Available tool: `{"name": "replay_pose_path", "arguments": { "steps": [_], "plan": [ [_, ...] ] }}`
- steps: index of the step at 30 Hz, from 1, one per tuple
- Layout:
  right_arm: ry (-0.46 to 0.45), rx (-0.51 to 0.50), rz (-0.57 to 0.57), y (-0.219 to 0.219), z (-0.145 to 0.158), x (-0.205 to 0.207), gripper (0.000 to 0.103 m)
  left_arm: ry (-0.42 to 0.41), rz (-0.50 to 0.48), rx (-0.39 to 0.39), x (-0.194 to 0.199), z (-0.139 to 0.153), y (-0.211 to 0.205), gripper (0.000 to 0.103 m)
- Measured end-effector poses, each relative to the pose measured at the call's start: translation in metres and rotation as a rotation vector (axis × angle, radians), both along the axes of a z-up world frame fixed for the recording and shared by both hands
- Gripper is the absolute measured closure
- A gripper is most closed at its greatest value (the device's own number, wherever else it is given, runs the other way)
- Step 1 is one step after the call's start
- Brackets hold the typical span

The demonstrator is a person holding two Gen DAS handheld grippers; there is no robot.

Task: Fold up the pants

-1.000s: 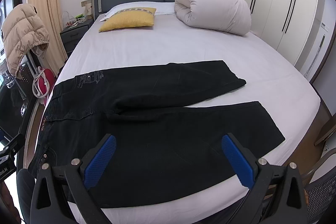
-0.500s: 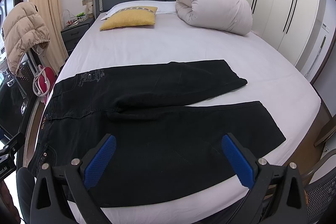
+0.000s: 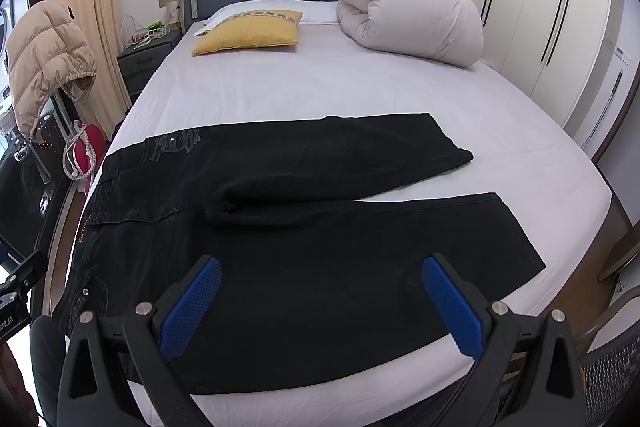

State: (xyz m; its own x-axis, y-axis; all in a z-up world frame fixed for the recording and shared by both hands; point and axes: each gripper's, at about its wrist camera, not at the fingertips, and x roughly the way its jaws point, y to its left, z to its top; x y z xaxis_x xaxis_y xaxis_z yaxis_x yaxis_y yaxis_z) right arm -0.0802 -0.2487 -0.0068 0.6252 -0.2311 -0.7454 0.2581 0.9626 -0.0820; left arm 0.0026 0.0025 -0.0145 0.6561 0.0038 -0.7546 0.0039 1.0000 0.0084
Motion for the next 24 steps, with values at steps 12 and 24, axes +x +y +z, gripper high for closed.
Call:
{"name": "replay_pose_path", "arguments": {
  "steps": [12, 24],
  "plan": [
    [0.009, -0.004, 0.007, 0.0027, -0.0017, 0.0007, 0.0, 0.002, 0.001, 0.0, 0.0002, -0.0041, 0.0005, 0.0],
    [0.012, -0.003, 0.014, 0.0052, -0.003, -0.0013, 0.0, 0.003, 0.001, 0.001, 0.0011, -0.003, 0.0001, 0.0]
  ]
}}
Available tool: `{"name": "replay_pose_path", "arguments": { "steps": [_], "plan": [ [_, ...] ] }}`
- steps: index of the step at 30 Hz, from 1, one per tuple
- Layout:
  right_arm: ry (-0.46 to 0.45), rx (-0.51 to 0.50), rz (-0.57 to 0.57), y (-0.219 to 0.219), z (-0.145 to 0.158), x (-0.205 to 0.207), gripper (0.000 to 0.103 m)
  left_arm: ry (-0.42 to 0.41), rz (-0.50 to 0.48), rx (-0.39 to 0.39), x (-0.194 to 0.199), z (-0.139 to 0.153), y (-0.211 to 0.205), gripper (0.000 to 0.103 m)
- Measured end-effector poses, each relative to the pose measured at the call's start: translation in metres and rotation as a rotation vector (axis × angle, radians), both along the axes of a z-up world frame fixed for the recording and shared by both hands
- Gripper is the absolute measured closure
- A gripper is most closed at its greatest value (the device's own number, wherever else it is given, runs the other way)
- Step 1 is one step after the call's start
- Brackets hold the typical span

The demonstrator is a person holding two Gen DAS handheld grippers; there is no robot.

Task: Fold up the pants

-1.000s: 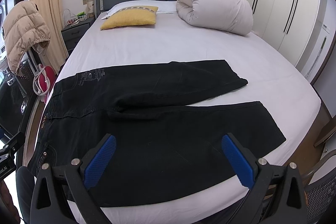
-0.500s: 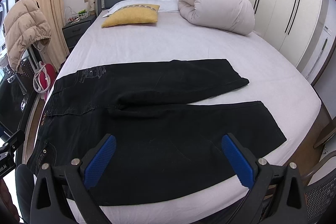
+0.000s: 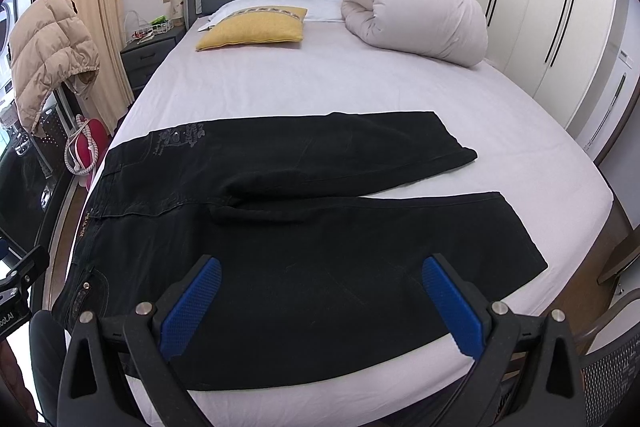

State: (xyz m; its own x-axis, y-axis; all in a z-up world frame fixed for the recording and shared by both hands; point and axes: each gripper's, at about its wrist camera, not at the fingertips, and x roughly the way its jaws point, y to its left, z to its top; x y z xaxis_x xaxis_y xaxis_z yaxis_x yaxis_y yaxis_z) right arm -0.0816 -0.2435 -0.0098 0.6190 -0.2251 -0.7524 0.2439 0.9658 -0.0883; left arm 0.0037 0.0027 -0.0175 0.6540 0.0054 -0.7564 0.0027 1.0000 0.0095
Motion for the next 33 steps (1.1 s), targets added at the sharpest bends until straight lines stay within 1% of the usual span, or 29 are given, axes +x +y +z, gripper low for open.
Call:
{"name": "replay_pose_path", "arguments": {
  "steps": [8, 14, 18, 19, 22, 24, 25, 26, 28, 29, 30, 31, 32, 33],
  "plan": [
    [0.001, 0.0, 0.0, 0.001, 0.0, 0.0, 0.0, -0.01, 0.002, 0.014, -0.005, -0.008, 0.003, 0.0],
    [0.001, 0.004, 0.0, 0.002, -0.001, 0.001, 0.0, -0.055, -0.007, 0.044, -0.01, -0.004, -0.002, 0.0],
    [0.002, 0.016, 0.014, 0.004, -0.002, 0.001, 0.0, -0.093, -0.037, 0.056, -0.011, -0.003, -0.003, 0.0],
    [0.001, 0.024, 0.022, 0.004, -0.002, 0.004, 0.0, -0.092, -0.048, 0.052, -0.009, -0.001, -0.002, 0.0],
    [-0.015, 0.043, 0.05, 0.003, -0.001, 0.009, 0.0, -0.071, -0.115, -0.002, 0.011, 0.001, 0.003, 0.0],
    [-0.041, 0.041, 0.068, 0.002, 0.001, 0.014, 0.0, -0.067, -0.131, -0.014, 0.027, 0.002, 0.009, 0.0],
    [-0.06, 0.04, 0.082, 0.002, 0.004, 0.017, 0.0, -0.068, -0.129, -0.008, 0.036, 0.003, 0.011, 0.0],
    [-0.075, 0.037, 0.092, 0.0, 0.006, 0.022, 0.0, -0.075, -0.12, 0.015, 0.043, 0.003, 0.013, 0.0],
    [-0.108, 0.031, 0.118, -0.002, 0.01, 0.03, 0.0, -0.108, -0.101, 0.057, 0.054, 0.002, 0.015, 0.0],
    [-0.122, 0.032, 0.136, -0.003, 0.011, 0.036, 0.0, -0.132, -0.083, 0.057, 0.058, 0.001, 0.018, 0.0],
    [-0.128, 0.033, 0.149, -0.005, 0.013, 0.041, 0.0, -0.157, -0.052, 0.03, 0.062, 0.001, 0.023, 0.0],
    [-0.133, 0.031, 0.166, -0.007, 0.013, 0.048, 0.0, -0.163, -0.026, 0.006, 0.067, 0.0, 0.028, 0.0],
    [-0.136, 0.03, 0.186, -0.008, 0.012, 0.056, 0.0, -0.152, -0.006, 0.001, 0.073, -0.002, 0.03, 0.0],
    [-0.135, 0.029, 0.203, -0.01, 0.011, 0.064, 0.0, -0.109, 0.018, 0.009, 0.083, -0.007, 0.033, 0.0]
  ]
}}
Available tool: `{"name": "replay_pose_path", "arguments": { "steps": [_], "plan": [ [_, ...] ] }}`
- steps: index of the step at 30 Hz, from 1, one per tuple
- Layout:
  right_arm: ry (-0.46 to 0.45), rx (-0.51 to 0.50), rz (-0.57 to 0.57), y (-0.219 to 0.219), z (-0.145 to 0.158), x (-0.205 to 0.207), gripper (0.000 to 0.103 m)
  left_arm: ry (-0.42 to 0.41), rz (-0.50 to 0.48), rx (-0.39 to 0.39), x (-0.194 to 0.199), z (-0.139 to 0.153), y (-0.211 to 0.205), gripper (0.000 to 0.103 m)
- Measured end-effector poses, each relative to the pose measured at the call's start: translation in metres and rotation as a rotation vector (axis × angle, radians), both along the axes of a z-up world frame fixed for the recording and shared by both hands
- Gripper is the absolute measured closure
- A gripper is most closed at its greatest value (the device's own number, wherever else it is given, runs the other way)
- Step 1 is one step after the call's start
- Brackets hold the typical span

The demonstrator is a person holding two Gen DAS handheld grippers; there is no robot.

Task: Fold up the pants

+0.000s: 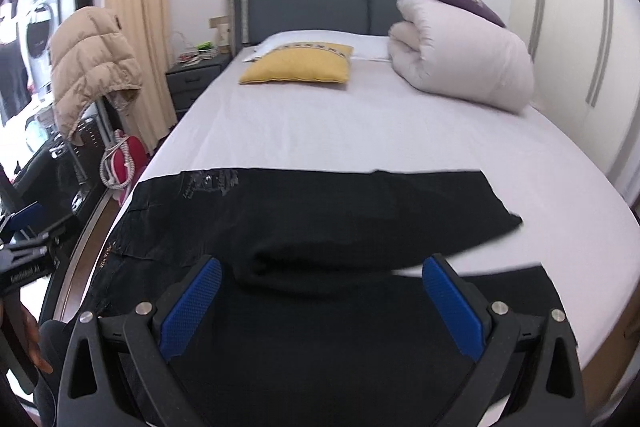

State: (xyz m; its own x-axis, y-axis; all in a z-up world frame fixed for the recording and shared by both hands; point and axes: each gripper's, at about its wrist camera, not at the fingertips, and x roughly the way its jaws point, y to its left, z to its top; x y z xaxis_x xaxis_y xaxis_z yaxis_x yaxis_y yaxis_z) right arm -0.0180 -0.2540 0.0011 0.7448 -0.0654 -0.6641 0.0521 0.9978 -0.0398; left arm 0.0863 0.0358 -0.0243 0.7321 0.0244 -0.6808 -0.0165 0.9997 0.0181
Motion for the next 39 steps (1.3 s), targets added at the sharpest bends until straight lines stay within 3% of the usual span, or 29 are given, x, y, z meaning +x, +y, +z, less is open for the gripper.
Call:
{"name": "replay_pose_path", "arguments": {
  "steps": [2, 5, 8, 11, 15, 17, 20, 22, 24, 25, 29, 33, 35, 39],
  "plan": [
    [0.012, 0.0, 0.03, -0.006, -0.003, 0.015, 0.0, 0.066, 0.007, 0.003, 0.024, -0.009, 0.005, 0.0],
    [0.025, -0.002, 0.073, -0.013, -0.011, 0.039, 0.0, 0.085, 0.059, 0.035, 0.067, -0.019, 0.018, 0.0],
    [0.054, 0.03, 0.136, -0.022, -0.021, 0.068, 0.007, 0.138, 0.034, 0.014, 0.129, -0.029, 0.035, 0.0],
    [0.091, 0.043, 0.206, -0.029, -0.028, 0.097, 0.017, 0.158, -0.103, 0.07, 0.189, -0.036, 0.032, 0.0],
    [0.128, 0.037, 0.325, -0.028, -0.035, 0.13, 0.03, 0.309, -0.372, 0.099, 0.269, -0.067, 0.019, 0.004],
    [0.14, 0.047, 0.385, -0.027, -0.039, 0.145, 0.03, 0.374, -0.454, 0.13, 0.289, -0.084, 0.014, 0.004],
    [0.151, 0.063, 0.451, -0.023, -0.045, 0.162, 0.033, 0.451, -0.55, 0.105, 0.321, -0.105, 0.015, 0.007],
    [0.163, 0.076, 0.495, -0.019, -0.052, 0.172, 0.035, 0.479, -0.581, 0.081, 0.335, -0.114, 0.016, 0.015],
    [0.179, 0.074, 0.531, -0.014, -0.06, 0.182, 0.04, 0.546, -0.602, 0.077, 0.349, -0.128, 0.017, 0.04],
    [0.19, 0.069, 0.542, -0.011, -0.063, 0.187, 0.042, 0.582, -0.616, 0.09, 0.354, -0.137, 0.016, 0.044],
    [0.24, 0.05, 0.585, -0.001, -0.074, 0.209, 0.045, 0.608, -0.653, 0.13, 0.361, -0.144, 0.011, 0.046],
    [0.265, 0.043, 0.634, 0.012, -0.078, 0.232, 0.052, 0.614, -0.68, 0.127, 0.365, -0.141, 0.006, 0.089],
    [0.274, 0.028, 0.658, 0.019, -0.08, 0.243, 0.056, 0.583, -0.677, 0.144, 0.362, -0.135, 0.005, 0.095],
    [0.297, -0.014, 0.706, 0.034, -0.083, 0.263, 0.061, 0.475, -0.657, 0.12, 0.348, -0.113, 0.017, 0.097]
  ]
}}
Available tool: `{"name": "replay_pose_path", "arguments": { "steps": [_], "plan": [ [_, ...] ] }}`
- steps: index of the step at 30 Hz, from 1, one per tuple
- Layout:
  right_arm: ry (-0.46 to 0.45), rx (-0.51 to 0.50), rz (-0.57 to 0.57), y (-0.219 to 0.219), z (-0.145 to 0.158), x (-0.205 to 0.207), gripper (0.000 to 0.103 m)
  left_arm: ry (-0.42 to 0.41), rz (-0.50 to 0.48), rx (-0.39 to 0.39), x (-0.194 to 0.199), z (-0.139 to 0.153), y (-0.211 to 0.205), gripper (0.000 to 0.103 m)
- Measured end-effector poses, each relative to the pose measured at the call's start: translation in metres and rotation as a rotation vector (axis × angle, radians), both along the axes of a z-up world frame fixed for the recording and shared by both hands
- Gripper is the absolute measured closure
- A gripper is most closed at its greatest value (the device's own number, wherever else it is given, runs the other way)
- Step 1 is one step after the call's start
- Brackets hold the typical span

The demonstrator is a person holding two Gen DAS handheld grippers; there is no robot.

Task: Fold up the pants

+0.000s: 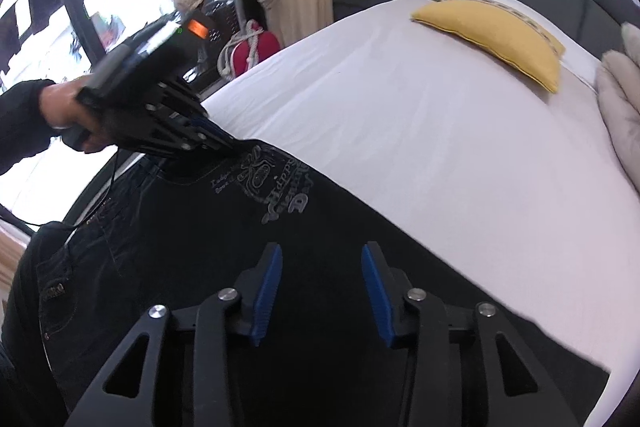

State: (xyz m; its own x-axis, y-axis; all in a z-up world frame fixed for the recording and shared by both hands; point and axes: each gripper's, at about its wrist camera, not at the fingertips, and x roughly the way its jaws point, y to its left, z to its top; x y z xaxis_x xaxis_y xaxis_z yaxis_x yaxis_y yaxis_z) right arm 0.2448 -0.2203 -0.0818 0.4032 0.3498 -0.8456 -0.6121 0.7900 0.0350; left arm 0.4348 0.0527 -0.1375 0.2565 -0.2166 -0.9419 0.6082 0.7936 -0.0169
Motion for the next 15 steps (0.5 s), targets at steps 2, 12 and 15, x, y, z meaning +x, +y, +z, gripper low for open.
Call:
{"name": "replay_pose_path", "arguments": {
  "steps": [2, 12, 15],
  "plan": [
    [0.013, -0.011, 0.036, 0.006, -0.001, 0.009, 0.061, -0.039, 0.005, -0.029, -0.007, 0.014, 0.01, 0.097],
    [0.054, -0.177, 0.181, 0.042, -0.018, 0.051, 0.061, -0.195, -0.02, -0.069, -0.048, 0.054, 0.024, 0.098],
    [0.08, -0.21, 0.195, 0.046, -0.025, 0.056, 0.063, -0.189, -0.011, -0.085, -0.051, 0.05, 0.031, 0.098]
  ]
}}
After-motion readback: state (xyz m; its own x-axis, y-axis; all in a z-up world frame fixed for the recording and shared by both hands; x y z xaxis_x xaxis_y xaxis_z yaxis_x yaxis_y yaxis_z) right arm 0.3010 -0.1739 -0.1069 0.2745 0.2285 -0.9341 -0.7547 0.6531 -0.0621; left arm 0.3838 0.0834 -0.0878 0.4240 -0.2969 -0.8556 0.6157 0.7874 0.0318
